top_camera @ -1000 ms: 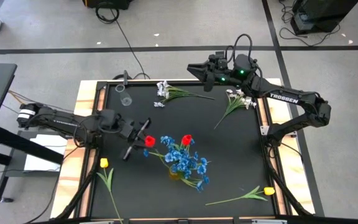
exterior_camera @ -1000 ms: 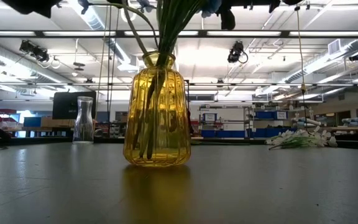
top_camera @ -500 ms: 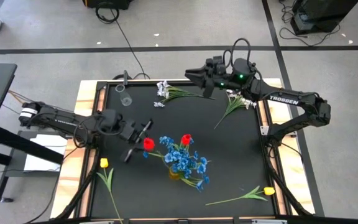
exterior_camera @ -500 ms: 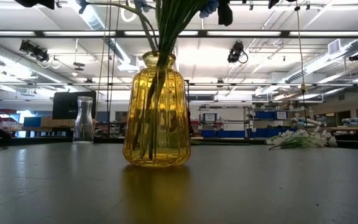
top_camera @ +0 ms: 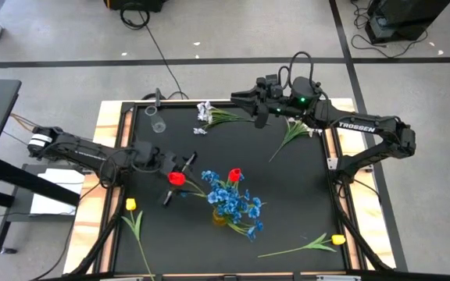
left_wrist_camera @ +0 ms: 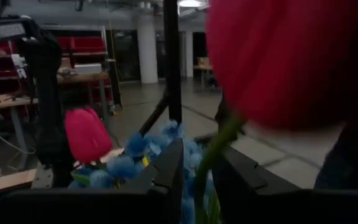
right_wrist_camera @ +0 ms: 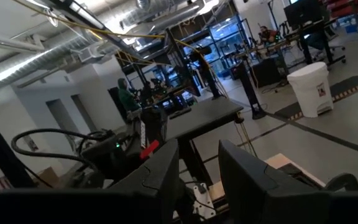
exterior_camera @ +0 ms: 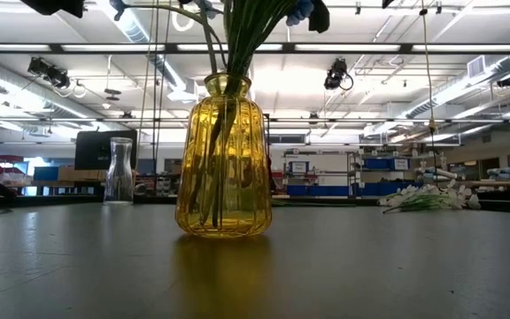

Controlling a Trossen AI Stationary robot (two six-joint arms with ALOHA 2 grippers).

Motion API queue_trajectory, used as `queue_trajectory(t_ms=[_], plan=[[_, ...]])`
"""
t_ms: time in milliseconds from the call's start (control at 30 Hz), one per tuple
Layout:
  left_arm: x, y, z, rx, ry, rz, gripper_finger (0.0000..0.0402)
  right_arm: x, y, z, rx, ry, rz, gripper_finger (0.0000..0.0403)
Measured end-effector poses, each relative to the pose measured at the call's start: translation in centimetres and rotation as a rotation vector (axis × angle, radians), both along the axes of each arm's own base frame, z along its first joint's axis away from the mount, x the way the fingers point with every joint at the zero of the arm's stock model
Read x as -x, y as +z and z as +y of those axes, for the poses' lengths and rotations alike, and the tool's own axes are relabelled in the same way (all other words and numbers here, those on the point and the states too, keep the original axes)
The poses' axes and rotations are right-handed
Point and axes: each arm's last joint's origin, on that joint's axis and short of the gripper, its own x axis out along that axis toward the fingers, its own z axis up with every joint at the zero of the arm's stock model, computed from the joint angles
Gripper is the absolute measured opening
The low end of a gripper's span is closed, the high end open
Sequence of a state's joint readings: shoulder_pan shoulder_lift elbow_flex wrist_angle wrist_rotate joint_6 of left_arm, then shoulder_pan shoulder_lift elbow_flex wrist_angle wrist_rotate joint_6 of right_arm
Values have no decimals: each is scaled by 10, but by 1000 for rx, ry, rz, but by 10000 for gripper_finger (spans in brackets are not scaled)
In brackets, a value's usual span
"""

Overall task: Sort flowers into vase by color
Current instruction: Put the red flower into the yellow vase

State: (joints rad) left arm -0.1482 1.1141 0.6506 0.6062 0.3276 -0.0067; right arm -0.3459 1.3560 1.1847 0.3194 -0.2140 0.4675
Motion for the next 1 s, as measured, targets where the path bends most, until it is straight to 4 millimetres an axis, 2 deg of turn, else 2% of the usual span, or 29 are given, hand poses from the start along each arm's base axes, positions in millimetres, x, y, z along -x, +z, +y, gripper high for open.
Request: queue_trajectory(t_ms=[233, 467, 700, 900, 1000], plan=[[-2, 9, -1, 61, -21, 46, 87, -1, 0, 2, 17, -1, 4, 123], [-6, 21, -3, 30, -23, 183, 87, -1, -1, 4, 23, 6, 9, 123], [-6, 35, -4, 73, -64, 175, 87, -3, -1, 9, 30, 21, 12, 123], [-4, 26, -9, 91, -105, 296, 87, -5, -1, 14, 44, 38, 15, 123], [-4, 27, -12, 97, -113, 292, 87, -5, -3, 16, 31, 38, 30, 123]])
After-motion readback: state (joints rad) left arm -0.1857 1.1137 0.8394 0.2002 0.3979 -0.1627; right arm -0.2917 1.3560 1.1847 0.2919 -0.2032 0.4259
